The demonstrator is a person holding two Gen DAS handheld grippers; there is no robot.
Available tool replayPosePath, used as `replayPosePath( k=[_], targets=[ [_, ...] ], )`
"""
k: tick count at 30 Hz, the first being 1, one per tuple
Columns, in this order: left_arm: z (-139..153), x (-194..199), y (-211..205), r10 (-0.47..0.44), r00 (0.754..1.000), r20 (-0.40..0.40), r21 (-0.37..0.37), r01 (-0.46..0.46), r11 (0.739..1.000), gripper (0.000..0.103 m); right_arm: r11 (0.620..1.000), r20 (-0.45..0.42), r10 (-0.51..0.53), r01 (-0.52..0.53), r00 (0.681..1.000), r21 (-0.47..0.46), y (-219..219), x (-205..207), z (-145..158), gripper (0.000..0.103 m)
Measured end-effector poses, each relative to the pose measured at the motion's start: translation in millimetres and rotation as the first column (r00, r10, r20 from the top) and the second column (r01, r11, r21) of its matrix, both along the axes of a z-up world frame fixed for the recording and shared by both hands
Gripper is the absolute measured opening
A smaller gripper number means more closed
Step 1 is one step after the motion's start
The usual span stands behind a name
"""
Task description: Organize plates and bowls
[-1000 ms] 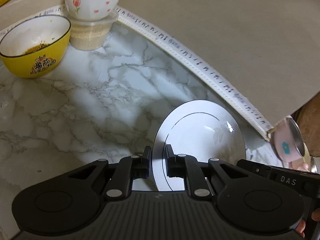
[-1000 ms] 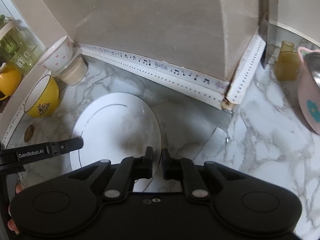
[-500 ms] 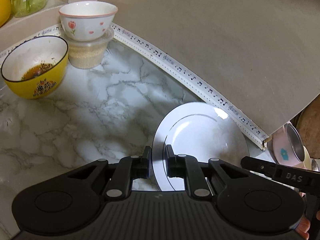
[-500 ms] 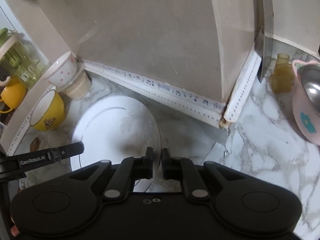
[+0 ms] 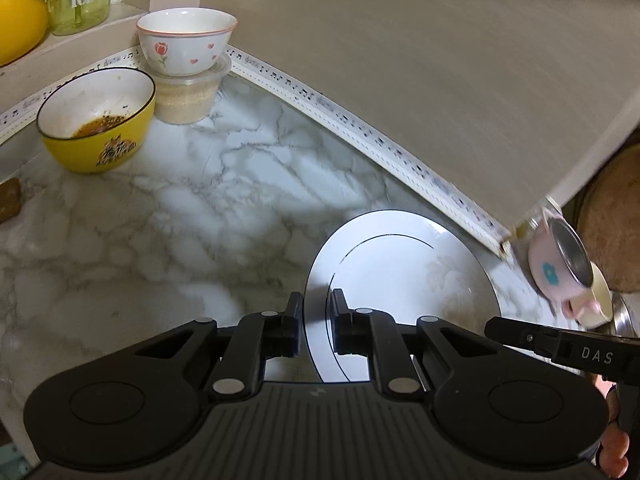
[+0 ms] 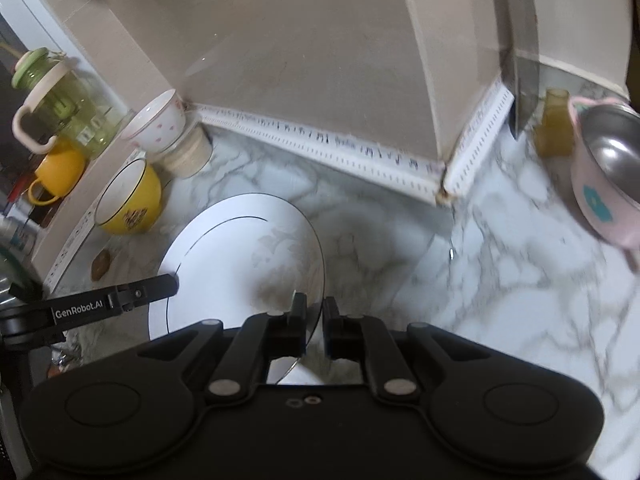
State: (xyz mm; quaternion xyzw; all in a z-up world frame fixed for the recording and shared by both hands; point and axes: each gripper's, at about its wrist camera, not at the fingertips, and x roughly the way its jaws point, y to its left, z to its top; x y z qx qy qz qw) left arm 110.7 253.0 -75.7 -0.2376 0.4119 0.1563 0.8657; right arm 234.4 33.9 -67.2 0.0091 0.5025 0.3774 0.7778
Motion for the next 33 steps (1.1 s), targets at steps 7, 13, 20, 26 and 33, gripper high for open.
replayPosePath(
  k=[7, 13, 20, 26, 33],
  targets=[
    [-1, -42, -29, 0.025, 1.0, 0.005, 0.001, -0.025, 1.0, 0.012, 1.0, -0.013, 0.012, -0.012, 1.0, 0.005, -30, -32, 0, 0.009],
    [-11, -72, -54, 0.016, 1.0, -0.017, 0.019, -0.015, 1.0, 0.012, 1.0, -0.056, 0.014, -0.014, 0.998, 0.004, -51, -53, -11, 0.009],
    [-28, -87, -67, 0.005, 0.998, -0.057, 0.016, -0.004, 1.0, 0.012, 0.999, -0.081, 0.032, -0.034, 0.996, -0.031, -62, -72, -27, 0.009],
    [-34, -90, -71, 0.001, 0.998, -0.067, 0.014, 0.0, 1.0, 0.012, 0.998, -0.077, 0.035, -0.039, 0.996, -0.052, -66, -79, -33, 0.009],
    [-37, -87, -71, -0.001, 0.997, -0.081, 0.018, 0.003, 1.0, 0.012, 0.997, -0.081, 0.036, -0.042, 0.996, -0.069, -66, -80, -37, 0.009]
  ],
)
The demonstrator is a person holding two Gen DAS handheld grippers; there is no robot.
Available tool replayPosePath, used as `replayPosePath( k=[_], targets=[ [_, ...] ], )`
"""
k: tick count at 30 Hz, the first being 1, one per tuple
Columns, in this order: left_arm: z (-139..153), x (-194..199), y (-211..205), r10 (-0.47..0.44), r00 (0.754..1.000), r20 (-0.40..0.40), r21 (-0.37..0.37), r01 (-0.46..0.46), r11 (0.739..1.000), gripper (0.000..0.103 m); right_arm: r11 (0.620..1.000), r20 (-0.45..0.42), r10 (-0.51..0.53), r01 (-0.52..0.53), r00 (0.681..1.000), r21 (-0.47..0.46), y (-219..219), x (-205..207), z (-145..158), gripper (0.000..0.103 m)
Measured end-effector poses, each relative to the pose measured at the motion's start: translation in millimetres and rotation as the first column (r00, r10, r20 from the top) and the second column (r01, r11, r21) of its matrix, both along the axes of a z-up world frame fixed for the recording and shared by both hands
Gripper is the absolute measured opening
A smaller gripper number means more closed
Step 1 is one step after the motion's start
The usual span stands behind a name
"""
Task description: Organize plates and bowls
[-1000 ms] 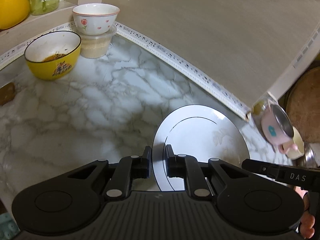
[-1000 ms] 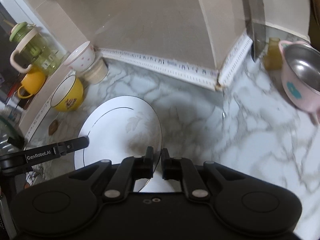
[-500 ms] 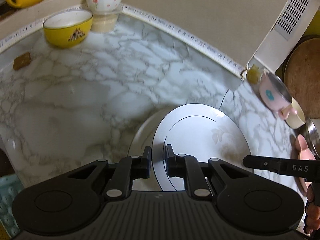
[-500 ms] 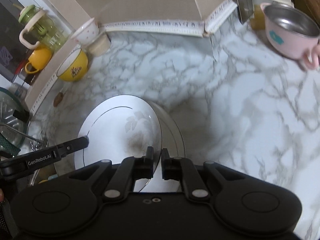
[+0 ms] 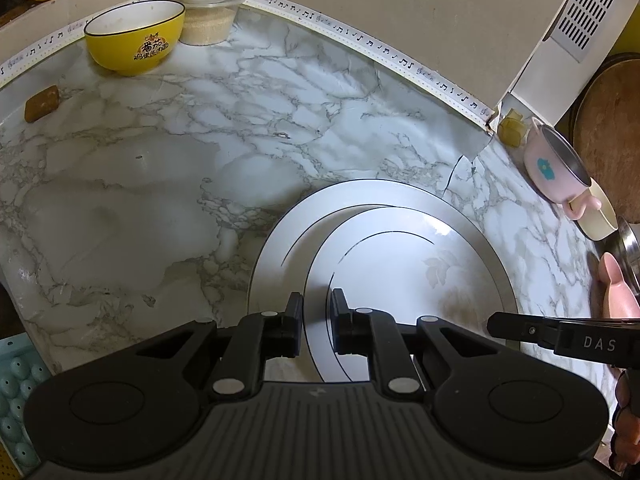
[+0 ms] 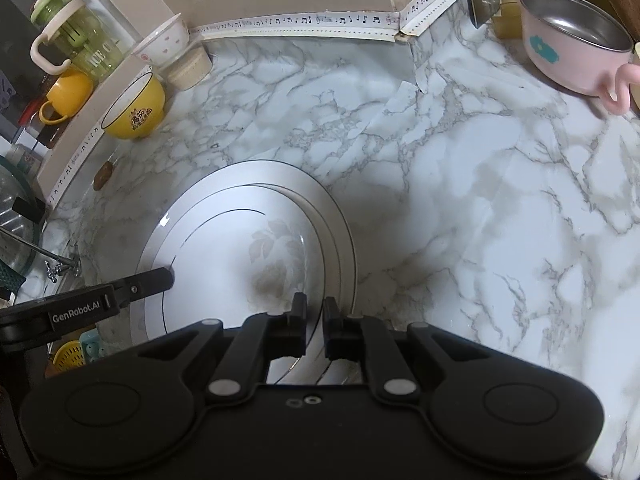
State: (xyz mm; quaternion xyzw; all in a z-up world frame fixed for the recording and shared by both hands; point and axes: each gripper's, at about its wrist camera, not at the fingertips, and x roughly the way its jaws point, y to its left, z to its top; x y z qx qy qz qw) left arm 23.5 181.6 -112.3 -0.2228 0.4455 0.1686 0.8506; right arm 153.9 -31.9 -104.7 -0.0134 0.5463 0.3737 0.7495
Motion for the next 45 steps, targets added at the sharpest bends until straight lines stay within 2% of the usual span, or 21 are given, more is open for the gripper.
replayPosePath(
  k=[10, 16, 20, 24, 38, 42, 45],
  targets=[
    [-7, 3, 9, 0.005, 1.0, -0.018, -0.037, -0.005, 0.999, 0.013, 1.0, -0.018, -0.002, 0.002, 1.0, -0.003, 2, 3, -2, 0.009],
    [-7, 4, 7, 0.005, 1.0, -0.022, -0.027, -0.006, 1.0, 0.013, 1.0, -0.024, -0.002, 0.002, 1.0, -0.003, 3, 4, -4, 0.009],
    [-7, 7, 5, -0.028, 0.999, -0.038, -0.003, 0.027, 1.0, 0.012, 1.0, -0.023, -0.013, 0.013, 1.0, -0.001, 3, 6, -3, 0.008],
    [-7, 8, 7, -0.039, 0.998, -0.04, -0.01, 0.039, 0.999, 0.012, 1.0, -0.041, -0.024, 0.025, 0.999, 0.009, 1, 10, -4, 0.007],
    [-1, 0, 6, -0.042, 0.998, -0.045, 0.033, 0.044, 0.999, 0.012, 1.0, -0.037, -0.006, 0.007, 0.999, 0.005, 8, 9, -9, 0.007],
    [3, -3, 2, -0.038, 0.999, -0.038, 0.05, 0.04, 0.998, 0.012, 1.0, -0.027, -0.009, 0.009, 1.0, 0.007, 6, 7, -6, 0.012],
    [11, -5, -2, -0.047, 0.999, -0.019, 0.053, 0.048, 0.997, 0.012, 1.0, -0.008, -0.001, 0.001, 1.0, 0.013, 3, 4, 0, 0.021]
  ],
)
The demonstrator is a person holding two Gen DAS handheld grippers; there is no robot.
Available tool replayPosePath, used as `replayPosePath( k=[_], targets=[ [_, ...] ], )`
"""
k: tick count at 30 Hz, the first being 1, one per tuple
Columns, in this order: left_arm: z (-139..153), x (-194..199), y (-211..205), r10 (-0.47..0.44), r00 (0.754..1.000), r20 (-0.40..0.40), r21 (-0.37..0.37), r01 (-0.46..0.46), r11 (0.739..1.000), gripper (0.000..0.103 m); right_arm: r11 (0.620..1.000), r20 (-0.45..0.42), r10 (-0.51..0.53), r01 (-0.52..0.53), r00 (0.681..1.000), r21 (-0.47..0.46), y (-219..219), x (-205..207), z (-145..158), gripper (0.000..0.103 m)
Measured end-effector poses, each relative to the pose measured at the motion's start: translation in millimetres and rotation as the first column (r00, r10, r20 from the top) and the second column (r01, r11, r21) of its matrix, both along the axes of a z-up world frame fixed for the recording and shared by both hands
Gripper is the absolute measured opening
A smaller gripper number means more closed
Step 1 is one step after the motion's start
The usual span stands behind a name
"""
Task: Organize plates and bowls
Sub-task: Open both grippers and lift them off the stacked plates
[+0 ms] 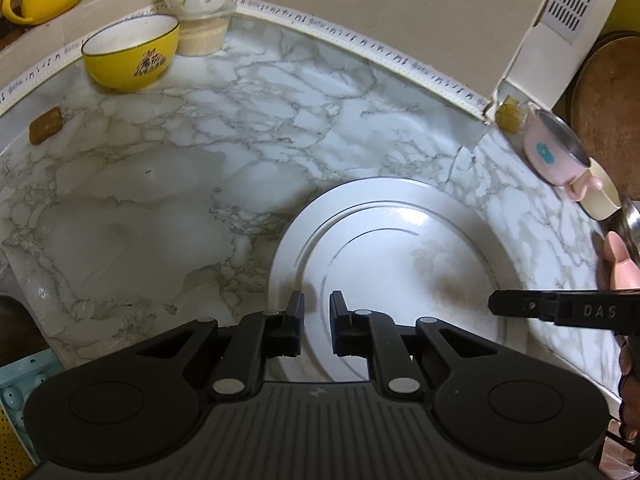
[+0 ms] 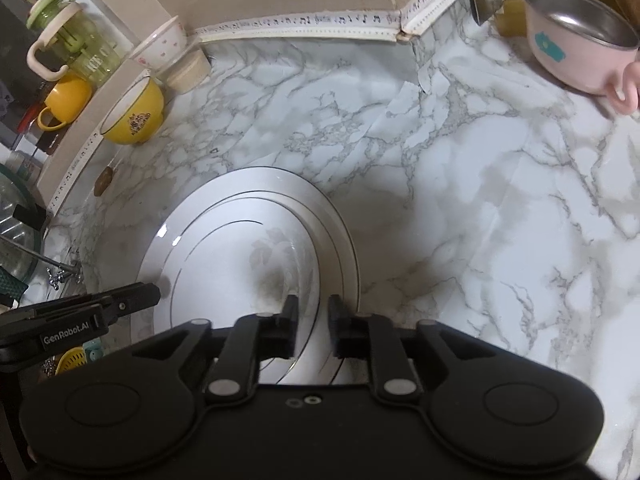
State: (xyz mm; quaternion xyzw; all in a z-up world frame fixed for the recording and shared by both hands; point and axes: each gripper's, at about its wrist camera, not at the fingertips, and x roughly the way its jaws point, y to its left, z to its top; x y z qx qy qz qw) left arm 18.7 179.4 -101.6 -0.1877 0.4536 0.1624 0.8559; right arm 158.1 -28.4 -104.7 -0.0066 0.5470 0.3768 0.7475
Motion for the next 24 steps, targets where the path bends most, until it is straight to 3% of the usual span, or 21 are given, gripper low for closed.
replayPosePath(
  k=[12, 18, 21, 23, 24],
  targets=[
    [50, 12, -46, -0.132, 0.985, 0.109, 0.084, 0.123, 0.989, 0.012, 0.999, 0.209, 0.023, -0.029, 0.978, 0.027, -26, -23, 53, 0.044],
    [67, 31, -72, -0.204, 0.968, 0.145, 0.118, 0.188, 0.975, 0.015, 0.999, 0.315, -0.006, -0.007, 0.949, 0.042, -47, -26, 82, 0.064],
    [74, 40, -85, -0.24, 0.957, 0.164, 0.133, 0.219, 0.966, 0.03, 0.998, 0.35, -0.032, 0.014, 0.936, 0.053, -59, -24, 91, 0.071],
    [79, 45, -94, -0.257, 0.949, 0.184, 0.145, 0.233, 0.962, 0.064, 0.998, 0.361, -0.056, 0.037, 0.931, 0.06, -67, -21, 95, 0.078],
    [81, 48, -99, -0.264, 0.944, 0.2, 0.156, 0.236, 0.959, 0.071, 0.997, 0.365, -0.068, 0.048, 0.928, 0.063, -72, -19, 96, 0.08]
  ],
)
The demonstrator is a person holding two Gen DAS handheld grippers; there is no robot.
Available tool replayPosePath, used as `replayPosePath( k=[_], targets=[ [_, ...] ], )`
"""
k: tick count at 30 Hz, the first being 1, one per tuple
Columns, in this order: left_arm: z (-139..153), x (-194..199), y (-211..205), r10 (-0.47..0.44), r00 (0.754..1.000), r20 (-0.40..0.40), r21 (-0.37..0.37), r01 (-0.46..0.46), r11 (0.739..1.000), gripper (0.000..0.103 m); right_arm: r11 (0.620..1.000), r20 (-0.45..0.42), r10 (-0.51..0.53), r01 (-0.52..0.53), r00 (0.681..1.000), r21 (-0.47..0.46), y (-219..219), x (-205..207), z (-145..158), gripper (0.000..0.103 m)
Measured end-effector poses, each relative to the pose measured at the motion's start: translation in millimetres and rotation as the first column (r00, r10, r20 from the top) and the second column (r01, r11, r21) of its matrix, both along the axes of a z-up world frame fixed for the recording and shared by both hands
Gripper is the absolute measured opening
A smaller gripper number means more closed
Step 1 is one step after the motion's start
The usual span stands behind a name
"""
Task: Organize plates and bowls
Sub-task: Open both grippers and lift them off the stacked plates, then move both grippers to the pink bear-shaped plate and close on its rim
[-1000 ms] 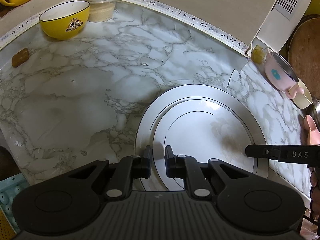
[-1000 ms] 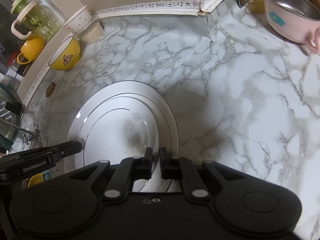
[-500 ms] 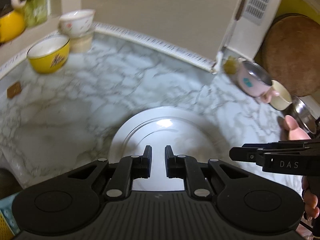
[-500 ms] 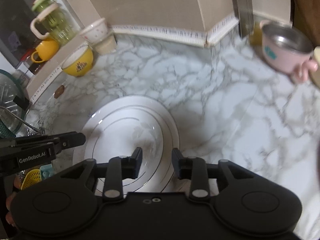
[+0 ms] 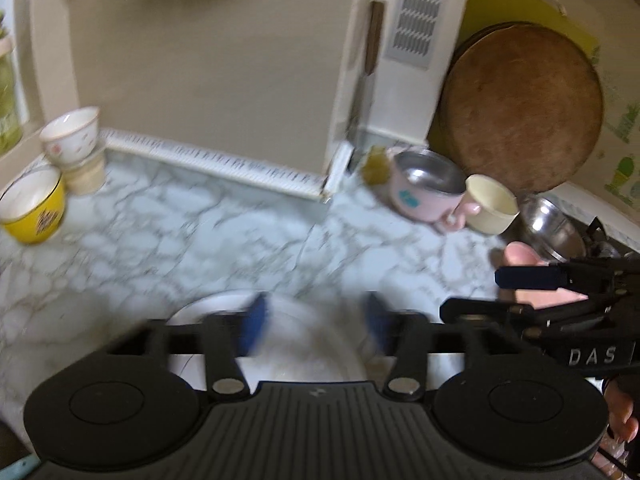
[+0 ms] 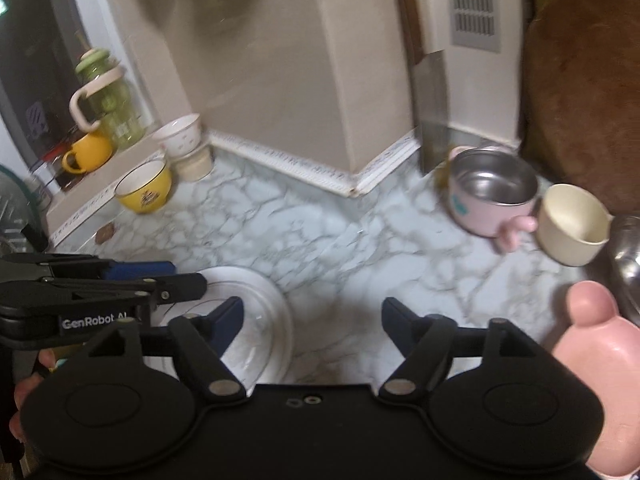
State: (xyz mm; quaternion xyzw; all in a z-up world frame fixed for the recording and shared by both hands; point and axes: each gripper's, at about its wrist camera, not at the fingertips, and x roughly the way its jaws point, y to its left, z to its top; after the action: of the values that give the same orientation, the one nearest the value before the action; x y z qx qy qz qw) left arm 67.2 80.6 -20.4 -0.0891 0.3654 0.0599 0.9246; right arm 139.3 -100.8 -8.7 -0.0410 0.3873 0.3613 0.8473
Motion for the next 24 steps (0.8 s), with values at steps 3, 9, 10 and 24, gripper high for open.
replayPosePath(
  k=[3, 9, 10, 24],
  targets=[
    [4, 13, -15, -0.029, 0.999, 0.024, 0.024, 0.029, 0.999, 0.077, 0.999, 0.019, -0.044, 0.044, 0.999, -0.005, -17, 4, 2, 0.089],
    [-3, 48, -53, -0.133, 0.991, -0.002, 0.021, 0.133, 0.991, 0.077, 0.984, 0.047, -0.173, 0.175, 0.984, -0.034, -63, 16, -4, 0.101],
    [-5, 55, -60, -0.153, 0.988, -0.009, 0.017, 0.153, 0.988, 0.077, 0.979, 0.043, -0.197, 0.198, 0.98, -0.038, -71, 18, -6, 0.102],
    [-39, 130, -182, -0.431, 0.901, -0.047, 0.046, 0.433, 0.9, 0.077, 0.835, 0.03, -0.535, 0.534, 0.844, -0.134, -197, 34, -34, 0.102]
  ],
)
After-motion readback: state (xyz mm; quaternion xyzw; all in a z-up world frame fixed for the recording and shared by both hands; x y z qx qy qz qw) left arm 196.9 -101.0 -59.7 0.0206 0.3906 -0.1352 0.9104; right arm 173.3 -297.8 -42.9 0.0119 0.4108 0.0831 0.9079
